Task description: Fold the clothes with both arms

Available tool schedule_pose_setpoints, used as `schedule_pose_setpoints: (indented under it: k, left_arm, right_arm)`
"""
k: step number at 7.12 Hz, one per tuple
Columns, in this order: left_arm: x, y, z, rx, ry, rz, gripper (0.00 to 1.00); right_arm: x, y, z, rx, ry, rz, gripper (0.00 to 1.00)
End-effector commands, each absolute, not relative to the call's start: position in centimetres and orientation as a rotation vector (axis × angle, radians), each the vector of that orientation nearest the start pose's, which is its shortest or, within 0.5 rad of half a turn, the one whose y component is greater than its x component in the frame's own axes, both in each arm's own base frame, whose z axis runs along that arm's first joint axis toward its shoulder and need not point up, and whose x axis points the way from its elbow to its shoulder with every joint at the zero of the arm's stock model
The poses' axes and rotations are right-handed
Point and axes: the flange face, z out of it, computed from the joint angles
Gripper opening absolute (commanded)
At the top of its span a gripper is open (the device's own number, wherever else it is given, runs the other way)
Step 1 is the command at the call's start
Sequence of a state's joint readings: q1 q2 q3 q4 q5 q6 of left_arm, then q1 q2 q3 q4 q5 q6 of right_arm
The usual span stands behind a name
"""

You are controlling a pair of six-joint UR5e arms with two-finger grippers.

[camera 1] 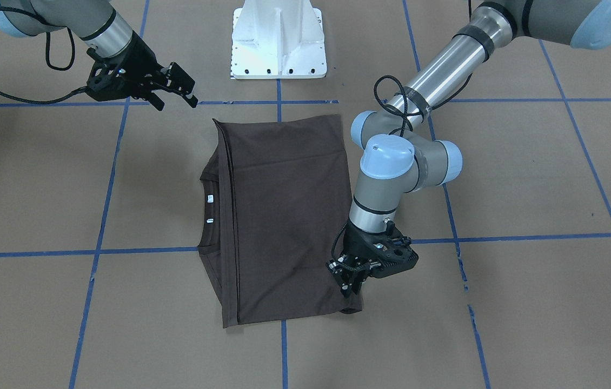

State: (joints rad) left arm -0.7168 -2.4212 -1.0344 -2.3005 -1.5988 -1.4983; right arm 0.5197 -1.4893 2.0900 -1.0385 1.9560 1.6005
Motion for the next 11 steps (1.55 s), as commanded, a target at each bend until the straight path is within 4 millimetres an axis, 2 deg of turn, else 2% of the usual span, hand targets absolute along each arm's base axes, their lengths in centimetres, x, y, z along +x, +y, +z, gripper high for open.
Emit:
schedule_pose_setpoints:
  k: [1, 2, 3, 4, 5, 6, 7, 8, 9, 10, 11]
  left_arm:
    - [52.4, -65.7, 28.8, 0.426, 0.970, -0.603, 1.00]
    - [50.3, -67.3, 28.6, 0.437, 0.972, -0.623, 1.00]
    - [48.9, -67.5, 28.0, 0.411, 0.992, -0.584, 1.00]
    - [47.0, -66.9, 28.1, 0.334, 1.038, -0.511, 1.00]
    - [44.5, -63.9, 29.9, 0.293, 1.082, -0.455, 1.00]
    - [42.0, -61.1, 29.7, 0.310, 1.115, -0.435, 1.00]
    - [41.1, -59.6, 29.0, 0.282, 1.122, -0.418, 1.00]
    - [40.8, -59.3, 28.3, 0.283, 1.125, -0.417, 1.00]
    - [40.7, -59.2, 28.3, 0.282, 1.127, -0.415, 1.00]
    - [40.7, -59.2, 28.4, 0.279, 1.127, -0.414, 1.00]
    - [40.7, -59.2, 28.4, 0.279, 1.127, -0.414, 1.00]
  right_arm:
    - [-37.6, -32.4, 31.6, -0.057, -1.163, 0.270, 1.00]
    - [-37.9, -32.5, 31.8, -0.056, -1.155, 0.274, 1.00]
    - [-38.8, -32.9, 32.1, -0.057, -1.142, 0.276, 1.00]
    - [-39.7, -33.3, 32.5, -0.060, -1.129, 0.278, 1.00]
    - [-41.9, -33.3, 33.3, -0.052, -1.093, 0.266, 1.00]
    - [-44.5, -32.7, 32.2, -0.003, -1.008, 0.217, 1.00]
    - [-47.8, -32.4, 28.7, 0.000, -0.910, 0.189, 1.00]
    - [-50.8, -32.2, 26.5, 0.035, -0.823, 0.117, 1.00]
    - [-53.4, -32.7, 27.4, 0.045, -0.773, 0.081, 1.00]
    - [-54.9, -33.0, 28.2, 0.045, -0.747, 0.048, 1.00]
    - [-54.8, -33.0, 28.8, 0.043, -0.735, 0.026, 1.00]
